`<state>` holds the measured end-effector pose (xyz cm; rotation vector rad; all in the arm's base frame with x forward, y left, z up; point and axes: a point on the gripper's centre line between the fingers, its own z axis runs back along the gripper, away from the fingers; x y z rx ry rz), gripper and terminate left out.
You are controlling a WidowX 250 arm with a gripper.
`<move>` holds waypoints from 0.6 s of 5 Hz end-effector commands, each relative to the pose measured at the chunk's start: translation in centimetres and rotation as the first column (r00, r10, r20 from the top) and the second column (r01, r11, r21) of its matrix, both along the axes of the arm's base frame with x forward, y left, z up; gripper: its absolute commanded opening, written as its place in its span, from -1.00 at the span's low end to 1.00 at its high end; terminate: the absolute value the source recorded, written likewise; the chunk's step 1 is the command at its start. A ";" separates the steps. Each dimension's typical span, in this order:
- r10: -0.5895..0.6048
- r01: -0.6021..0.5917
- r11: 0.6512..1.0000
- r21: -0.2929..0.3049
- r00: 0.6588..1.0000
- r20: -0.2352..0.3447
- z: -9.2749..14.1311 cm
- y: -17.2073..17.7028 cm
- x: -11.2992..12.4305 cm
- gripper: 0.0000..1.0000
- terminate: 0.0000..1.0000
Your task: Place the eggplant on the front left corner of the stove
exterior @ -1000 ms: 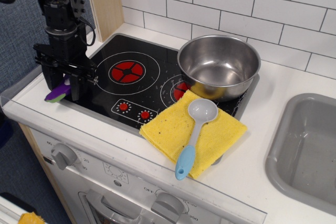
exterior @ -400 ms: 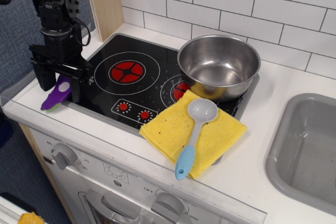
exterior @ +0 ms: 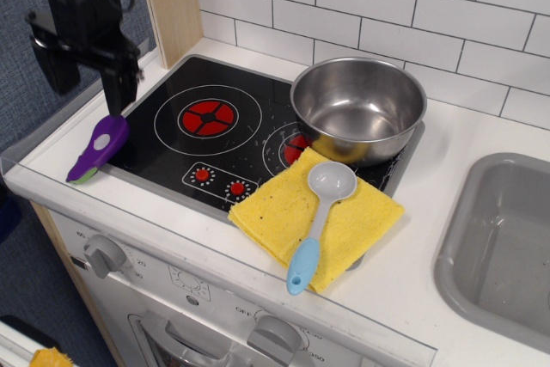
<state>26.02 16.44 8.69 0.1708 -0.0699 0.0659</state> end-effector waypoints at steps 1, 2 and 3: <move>-0.062 0.062 0.998 -0.007 0.998 0.003 1.6 -1.5 -0.5 1.00 -1.00; -0.062 0.062 0.998 -0.007 0.998 0.003 1.6 -1.5 -0.5 1.00 -1.00; -0.062 0.062 0.998 -0.007 0.998 0.003 1.6 -1.5 -0.5 1.00 1.00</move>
